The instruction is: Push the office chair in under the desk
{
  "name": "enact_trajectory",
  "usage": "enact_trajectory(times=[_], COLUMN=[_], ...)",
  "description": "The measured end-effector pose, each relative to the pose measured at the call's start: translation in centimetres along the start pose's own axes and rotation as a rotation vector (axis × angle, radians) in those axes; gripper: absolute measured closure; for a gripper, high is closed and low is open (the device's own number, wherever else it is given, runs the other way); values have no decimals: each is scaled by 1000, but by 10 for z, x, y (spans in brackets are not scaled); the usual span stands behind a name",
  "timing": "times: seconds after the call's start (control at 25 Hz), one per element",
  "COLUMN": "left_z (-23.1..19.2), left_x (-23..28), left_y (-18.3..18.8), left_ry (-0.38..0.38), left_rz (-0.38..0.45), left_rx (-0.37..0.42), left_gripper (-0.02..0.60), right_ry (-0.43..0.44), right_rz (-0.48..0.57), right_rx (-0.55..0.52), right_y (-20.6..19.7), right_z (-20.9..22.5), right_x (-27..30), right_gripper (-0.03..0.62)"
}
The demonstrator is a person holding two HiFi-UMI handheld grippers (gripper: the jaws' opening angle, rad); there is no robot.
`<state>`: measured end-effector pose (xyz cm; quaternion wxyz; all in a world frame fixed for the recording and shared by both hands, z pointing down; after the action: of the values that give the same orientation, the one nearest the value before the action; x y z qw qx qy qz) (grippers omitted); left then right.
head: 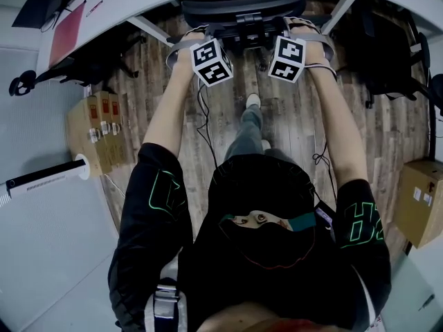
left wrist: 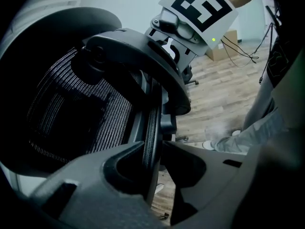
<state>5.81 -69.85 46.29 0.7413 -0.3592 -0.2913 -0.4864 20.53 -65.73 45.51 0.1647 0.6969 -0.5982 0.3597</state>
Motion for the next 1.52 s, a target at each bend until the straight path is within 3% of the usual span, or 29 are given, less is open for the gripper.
enact_trajectory(times=[0.36,0.92,1.52], left_z=[-23,-62,-108], left_x=[19,47,73], left_y=[-1,-5,-12], left_ry=[-26,15,24], left_rz=[-43,-48,-4], left_rx=[3,9,13], left_gripper=[462,459,456], right_ry=[0,-12,-13], right_rz=[-2,-2,-5], right_rx=[-1,-7,8], right_y=[-2,0,10], right_z=[20,55,93], right_x=[18,53,89], right_gripper=[442,441,439])
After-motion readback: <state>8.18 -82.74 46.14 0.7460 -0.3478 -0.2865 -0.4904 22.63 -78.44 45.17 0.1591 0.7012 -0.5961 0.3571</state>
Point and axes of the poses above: the fingertips, and each gripper's own axes: x forward along the fingers, z to its right, y out of its top, the point moved 8 cm from there along -x, backward along the fingers, and after that the axes turned 4 degrees about -z, right-handed, at the moved point
